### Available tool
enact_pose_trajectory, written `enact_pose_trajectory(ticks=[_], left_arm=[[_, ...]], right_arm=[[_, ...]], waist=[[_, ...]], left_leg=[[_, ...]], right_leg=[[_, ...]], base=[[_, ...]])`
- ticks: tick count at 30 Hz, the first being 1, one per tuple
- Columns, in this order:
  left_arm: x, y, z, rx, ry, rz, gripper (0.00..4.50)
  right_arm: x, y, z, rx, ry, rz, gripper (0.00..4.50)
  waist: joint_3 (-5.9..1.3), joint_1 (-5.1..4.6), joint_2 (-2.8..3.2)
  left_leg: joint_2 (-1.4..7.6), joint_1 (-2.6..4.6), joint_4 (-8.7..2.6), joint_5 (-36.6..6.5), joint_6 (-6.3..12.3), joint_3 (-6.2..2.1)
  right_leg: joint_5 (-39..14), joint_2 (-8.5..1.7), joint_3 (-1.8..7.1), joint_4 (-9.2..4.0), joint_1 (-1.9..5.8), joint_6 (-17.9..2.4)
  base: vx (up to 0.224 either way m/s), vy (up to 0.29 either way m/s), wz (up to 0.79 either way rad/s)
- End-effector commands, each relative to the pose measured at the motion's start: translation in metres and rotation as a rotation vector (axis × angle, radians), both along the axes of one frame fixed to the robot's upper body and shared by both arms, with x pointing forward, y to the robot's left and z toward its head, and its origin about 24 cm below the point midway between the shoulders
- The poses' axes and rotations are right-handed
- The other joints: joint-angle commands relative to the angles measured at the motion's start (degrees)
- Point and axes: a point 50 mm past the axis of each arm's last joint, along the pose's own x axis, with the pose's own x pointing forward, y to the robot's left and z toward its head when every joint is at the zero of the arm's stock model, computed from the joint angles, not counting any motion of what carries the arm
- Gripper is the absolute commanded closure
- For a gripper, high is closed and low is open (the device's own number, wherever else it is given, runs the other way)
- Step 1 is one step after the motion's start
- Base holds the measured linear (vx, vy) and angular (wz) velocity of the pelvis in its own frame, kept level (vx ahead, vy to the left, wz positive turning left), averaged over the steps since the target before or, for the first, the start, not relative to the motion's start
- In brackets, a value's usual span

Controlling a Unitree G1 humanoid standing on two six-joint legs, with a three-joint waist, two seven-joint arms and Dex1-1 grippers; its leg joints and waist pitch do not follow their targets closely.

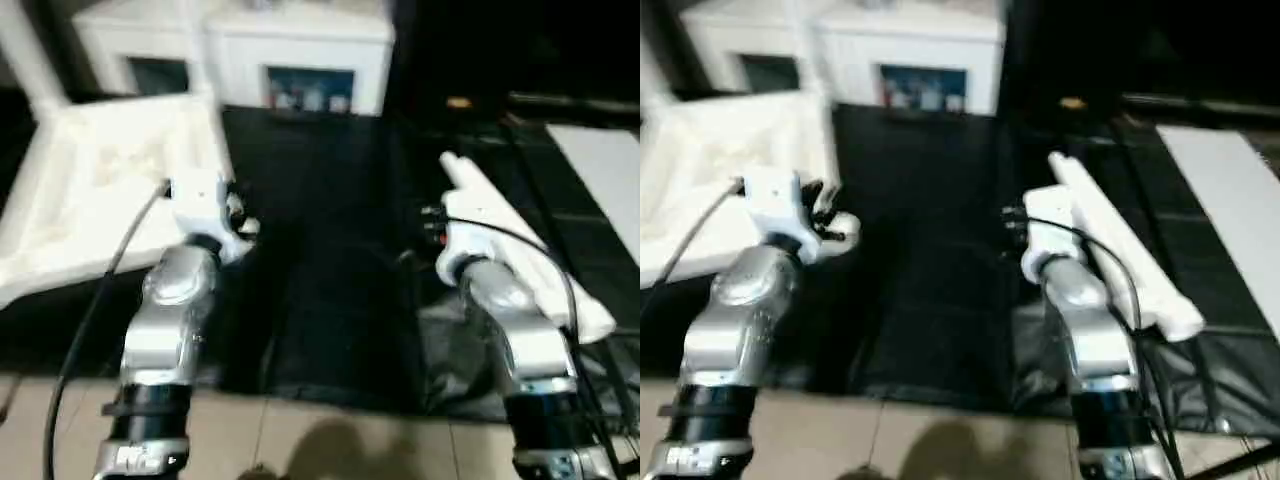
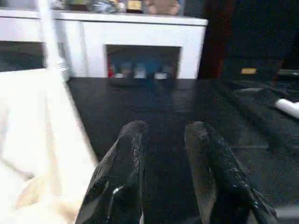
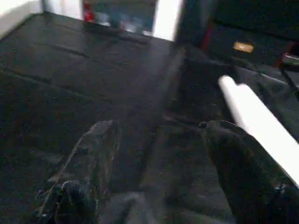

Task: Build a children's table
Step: Pick table leg

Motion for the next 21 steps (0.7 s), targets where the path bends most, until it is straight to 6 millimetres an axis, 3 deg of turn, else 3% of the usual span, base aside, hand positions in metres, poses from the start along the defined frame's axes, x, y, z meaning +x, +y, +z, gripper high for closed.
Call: enact_pose_trajectory(ticks=[1,2,3,4,5,6,7,8,9,10,11,12,13,14,15,16,17,18,19,20,21], left_arm=[[-0.001,-0.013,0.001,0.001,0.006,-0.099,2.82],[-0.002,-0.014,0.001,0.004,0.002,-0.14,2.82],[-0.003,-0.014,0.001,0.009,0.003,-0.178,2.82],[-0.004,-0.015,0.001,0.012,0.007,-0.205,2.55],[-0.007,-0.016,-0.001,0.022,0.038,-0.297,2.48],[-0.009,-0.016,-0.003,0.028,0.064,-0.359,2.48],[-0.011,-0.016,-0.005,0.058,0.095,-0.4,2.47],[-0.013,-0.015,-0.007,0.109,0.13,-0.48,2.44],[-0.013,-0.015,-0.007,0.111,0.132,-0.482,2.35],[-0.015,-0.014,-0.007,0.141,0.158,-0.534,2.18],[-0.016,-0.014,-0.006,0.151,0.166,-0.558,2.09],[-0.017,-0.015,-0.004,0.158,0.18,-0.59,2.07],[-0.018,-0.016,-0.002,0.166,0.191,-0.625,2.07],[-0.02,-0.017,0.0,0.174,0.194,-0.655,1.99],[-0.021,-0.019,0.003,0.175,0.2,-0.686,1.67],[-0.021,-0.019,0.003,0.174,0.201,-0.688,1.62],[-0.022,-0.02,0.005,0.17,0.202,-0.699,1.65],[-0.022,-0.021,0.009,0.161,0.212,-0.718,1.65],[-0.023,-0.021,0.01,0.158,0.214,-0.726,1.47],[-0.023,-0.021,0.01,0.156,0.215,-0.73,1.47],[-0.023,-0.022,0.011,0.158,0.216,-0.738,1.18]], right_arm=[[-0.001,-0.011,0.002,0.018,0.038,-0.008,0.88],[0.0,-0.013,0.002,0.011,0.053,-0.009,0.88],[0.001,-0.015,0.003,-0.005,0.063,-0.01,0.66],[0.002,-0.018,0.003,-0.016,0.072,-0.013,0.51],[0.005,-0.023,0.004,-0.055,0.095,-0.004,0.48],[0.007,-0.027,0.005,-0.083,0.112,0.002,0.48],[0.01,-0.032,0.005,-0.099,0.132,-0.002,0.42],[0.014,-0.04,0.006,-0.131,0.176,-0.003,0.31],[0.014,-0.04,0.006,-0.132,0.178,-0.003,0.18],[0.016,-0.047,0.005,-0.148,0.228,0.0,0.08],[0.017,-0.05,0.004,-0.155,0.249,0.006,0.03],[0.02,-0.055,0.003,-0.167,0.272,0.003,0.0],[0.021,-0.057,0.002,-0.168,0.29,0.004,0.0],[0.023,-0.06,0.001,-0.17,0.305,0.004,0.0],[0.025,-0.062,0.0,-0.171,0.322,0.003,0.0],[0.025,-0.063,0.0,-0.171,0.323,0.003,0.0],[0.026,-0.062,-0.001,-0.149,0.339,0.01,0.0],[0.029,-0.063,-0.003,-0.12,0.367,0.019,0.0],[0.031,-0.063,-0.003,-0.124,0.369,0.016,0.0],[0.032,-0.064,-0.003,-0.13,0.368,0.013,0.0],[0.033,-0.064,-0.004,-0.135,0.371,0.012,0.0]], waist=[[-4.59,-0.55,-0.75],[-4.55,-0.44,-2.24],[-4.15,0.63,-3.81],[-4.67,0.73,-3.78],[-4.98,0.48,-3.78],[-5.03,0.03,-2.65],[-4.64,-0.48,-1.67],[-4.06,-0.88,-1.41],[-3.72,-0.95,-1.15],[-2.94,-1.12,-0.74],[-2.38,-1.23,-0.51],[-1.85,-1.61,-0.8],[-1.58,-1.64,-1.04],[-1.3,-1.79,-1.11],[-1.26,-1.95,-0.97],[-1.31,-1.96,-0.82],[-1.43,-2.21,-0.72],[-1.4,-2.25,-0.02],[-1.29,-3.13,-0.14],[-1.26,-3.09,0.32],[-0.79,-3.64,0.93]], left_leg=[[5.85,5.27,-1.94,36.6,24.6,-1.95],[2.81,3.62,-0.65,33.1,20.83,0.06],[-1.05,-1.74,1.46,16.8,12.28,1.41],[0.81,-1.72,-0.75,11.3,5.66,0.53],[0.64,-1.61,-1.51,11.9,3.42,0.74],[0.9,-1.09,-2.49,10.8,1.04,0.98],[1.8,-0.52,-3.46,6.1,-0.3,0.96],[2.76,-0.19,-4.23,0.7,-1.28,1.26],[3.39,0.14,-4.7,-2.2,-1.71,1.31],[4.47,0.8,-5.19,-8.2,-2.65,1.79],[4.83,1.6,-5.55,-13.2,-3.48,1.96],[4.89,2.28,-5.56,-19.5,-5.02,2.33],[4.89,3.13,-5.27,-22.7,-5.93,2.47],[4.8,3.39,-5.19,-23.9,-6.12,2.53],[4.72,3.47,-5.04,-24.8,-6.23,2.41],[4.87,3.47,-5.18,-24.8,-6.32,2.34],[5.1,2.93,-5.7,-24.7,-6.1,2.13],[5.4,3.1,-6.05,-26.0,-6.28,1.83],[6.0,2.33,-6.82,-29.1,-6.18,1.28],[6.4,2.44,-7.2,-30.9,-6.05,1.08],[7.9,2.1,-9.12,-37.5,-6.29,0.54]], right_leg=[[18.9,-1.46,1.79,-5.42,-2.18,0.9],[26.8,-2.29,2.67,-8.86,-1.02,-0.6],[38.0,-7.55,6.62,-9.32,3.82,-2.5],[49.1,-8.0,4.89,-9.33,4.82,-5.1],[53.1,-6.24,3.6,-8.61,5.25,-5.5],[52.1,-4.42,2.3,-8.64,5.26,-6.5],[39.0,-3.69,1.61,-9.69,4.97,-7.8],[21.0,-2.91,1.52,-10.93,4.73,-10.4],[12.6,-2.81,1.59,-11.42,4.39,-11.9],[-1.0,-2.74,1.77,-12.58,3.68,-14.1],[-8.4,-2.56,1.58,-13.2,2.98,-14.6],[-19.5,-2.33,1.16,-14.36,2.32,-13.0],[-27.0,-2.53,0.78,-15.48,1.5,-10.4],[-30.2,-2.54,0.49,-15.96,1.14,-9.2],[-35.1,-2.82,-0.57,-17.05,1.34,-6.3],[-35.0,-2.94,-0.85,-17.12,1.58,-5.9],[-33.2,-2.87,-1.53,-17.33,2.4,-5.5],[-31.9,-2.88,-2.06,-17.16,2.62,-5.8],[-28.9,-2.75,-3.46,-16.97,3.82,-5.6],[-27.4,-2.73,-3.84,-16.82,4.12,-5.7],[-22.4,-2.79,-4.33,-14.84,5.3,-6.6]], base=[[0.115,-0.06,0.04],[-0.005,-0.077,0.05],[-0.031,-0.106,0.07],[-0.031,-0.106,0.07],[0.032,-0.15,0.02],[-0.014,-0.121,-0.07],[-0.014,-0.121,-0.07],[-0.061,-0.089,-0.07],[-0.081,-0.061,-0.03],[-0.081,-0.061,-0.03],[-0.09,-0.034,0.04],[-0.1,-0.022,0.08],[-0.1,-0.022,0.08],[-0.101,-0.009,0.06],[-0.092,-0.001,-0.01],[-0.092,-0.001,-0.01],[-0.08,0.012,-0.07],[-0.079,0.038,-0.14],[-0.079,0.038,-0.14],[-0.077,0.055,-0.13],[-0.07,0.035,-0.07]])
